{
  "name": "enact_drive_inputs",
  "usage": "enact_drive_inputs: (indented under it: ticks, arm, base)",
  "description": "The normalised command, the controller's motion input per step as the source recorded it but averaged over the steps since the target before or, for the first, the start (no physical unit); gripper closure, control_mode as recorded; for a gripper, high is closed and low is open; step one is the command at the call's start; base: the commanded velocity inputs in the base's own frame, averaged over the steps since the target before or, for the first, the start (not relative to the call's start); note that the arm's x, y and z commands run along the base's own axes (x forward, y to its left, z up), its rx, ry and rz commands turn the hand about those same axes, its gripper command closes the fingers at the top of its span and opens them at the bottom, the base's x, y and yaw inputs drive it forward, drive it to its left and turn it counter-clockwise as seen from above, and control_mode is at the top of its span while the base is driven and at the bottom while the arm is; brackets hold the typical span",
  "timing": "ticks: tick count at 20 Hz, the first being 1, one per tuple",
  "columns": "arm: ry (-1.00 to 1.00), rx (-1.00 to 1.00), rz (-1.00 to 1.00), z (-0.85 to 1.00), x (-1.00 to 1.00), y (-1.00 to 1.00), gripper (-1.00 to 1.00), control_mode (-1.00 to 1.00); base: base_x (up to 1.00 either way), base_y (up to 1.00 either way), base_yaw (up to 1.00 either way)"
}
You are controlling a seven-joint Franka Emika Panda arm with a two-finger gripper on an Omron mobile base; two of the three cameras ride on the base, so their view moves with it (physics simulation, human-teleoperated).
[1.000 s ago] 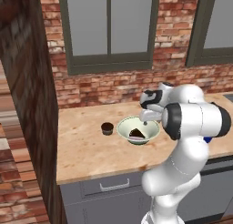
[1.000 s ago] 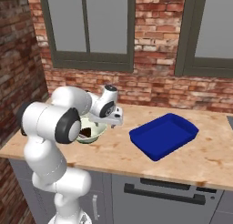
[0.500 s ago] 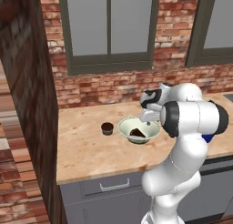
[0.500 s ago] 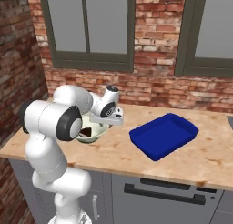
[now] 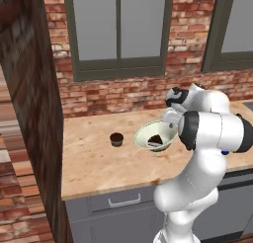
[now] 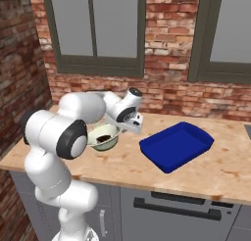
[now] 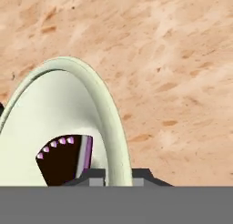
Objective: Place the bowl with cake and the cupcake onto the tray.
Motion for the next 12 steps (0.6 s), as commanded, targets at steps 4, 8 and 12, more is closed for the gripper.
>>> enact_drive_inputs:
  ticks: [4,8,12]
  arm:
    - [0.02,0.28,-0.27,0.47,-0.06,-0.3,1.0,-1.0]
    - [0.05,0.29,-0.22,0.57,-0.01,-0.47,1.0,-1.0]
    - [0.08,0.3,-0.23,0.6,-0.04,-0.41,1.0,-1.0]
  base:
    - [0.0,0.0,0.0]
    - [0.0,0.0,0.0]
    - [0.0,0.0,0.0]
